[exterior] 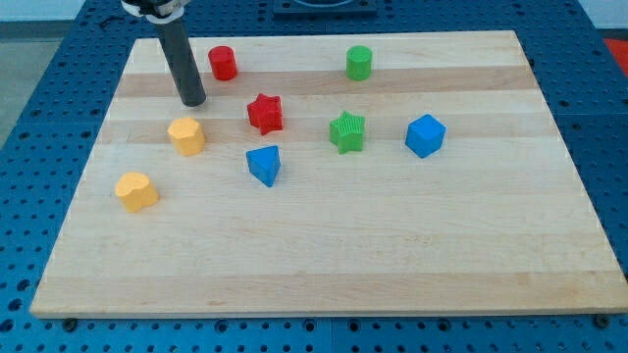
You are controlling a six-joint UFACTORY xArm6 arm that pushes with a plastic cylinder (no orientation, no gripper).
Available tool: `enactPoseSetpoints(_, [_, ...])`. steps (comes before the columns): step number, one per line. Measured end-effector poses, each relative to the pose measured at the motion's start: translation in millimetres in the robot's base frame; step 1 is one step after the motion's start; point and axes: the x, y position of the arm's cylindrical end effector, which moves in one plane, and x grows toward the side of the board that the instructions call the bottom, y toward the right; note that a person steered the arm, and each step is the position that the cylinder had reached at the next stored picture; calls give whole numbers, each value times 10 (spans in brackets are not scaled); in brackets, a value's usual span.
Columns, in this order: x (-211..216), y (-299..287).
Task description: Push the red star a bit down and right
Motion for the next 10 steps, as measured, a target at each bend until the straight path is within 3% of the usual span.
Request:
enactPoseSetpoints(3, [70, 632])
enactPoseSetpoints(8, [619, 751])
enactPoseSetpoints(10, [483, 1454])
